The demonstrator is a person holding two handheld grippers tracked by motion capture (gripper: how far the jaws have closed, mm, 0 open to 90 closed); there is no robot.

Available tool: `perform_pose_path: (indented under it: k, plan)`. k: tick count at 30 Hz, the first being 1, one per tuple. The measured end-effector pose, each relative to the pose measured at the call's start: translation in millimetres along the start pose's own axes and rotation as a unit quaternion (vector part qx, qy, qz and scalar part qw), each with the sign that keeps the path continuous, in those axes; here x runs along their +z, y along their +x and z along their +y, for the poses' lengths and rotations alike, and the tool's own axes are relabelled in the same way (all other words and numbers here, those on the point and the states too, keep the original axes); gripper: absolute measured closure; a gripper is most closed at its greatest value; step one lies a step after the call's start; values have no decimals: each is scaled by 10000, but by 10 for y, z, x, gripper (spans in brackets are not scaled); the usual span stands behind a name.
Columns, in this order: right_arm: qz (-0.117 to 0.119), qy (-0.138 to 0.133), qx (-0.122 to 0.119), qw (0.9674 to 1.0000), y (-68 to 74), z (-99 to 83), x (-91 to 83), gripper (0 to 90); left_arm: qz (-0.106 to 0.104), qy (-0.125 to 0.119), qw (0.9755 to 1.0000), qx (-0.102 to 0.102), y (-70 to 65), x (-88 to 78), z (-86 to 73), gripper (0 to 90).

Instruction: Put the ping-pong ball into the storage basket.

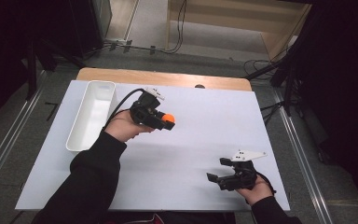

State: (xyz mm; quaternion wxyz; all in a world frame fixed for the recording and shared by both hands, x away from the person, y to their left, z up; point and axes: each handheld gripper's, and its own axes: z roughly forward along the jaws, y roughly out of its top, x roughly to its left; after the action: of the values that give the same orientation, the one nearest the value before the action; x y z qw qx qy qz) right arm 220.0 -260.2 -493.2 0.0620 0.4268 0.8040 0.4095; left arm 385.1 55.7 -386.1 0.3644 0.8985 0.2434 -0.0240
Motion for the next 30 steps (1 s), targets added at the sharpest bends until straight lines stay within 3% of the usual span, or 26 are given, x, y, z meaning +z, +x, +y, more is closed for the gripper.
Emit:
perform_pose_path:
  k: [11,21,26,30]
  plan:
    - [116,-2,11,9999,-32,6,16,131,152,-99,9997,-148,76,-102,-21,507]
    - [78,-9,-14,10000,-13,-6,3,132,247,-230,9990,-294,163,-236,-51,507]
    - [55,-16,-32,10000,30,8,0,132,428,-178,9985,-299,214,-294,-108,507]
    - [18,23,-57,10000,40,11,20,132,396,-290,9981,-383,255,-370,-130,507]
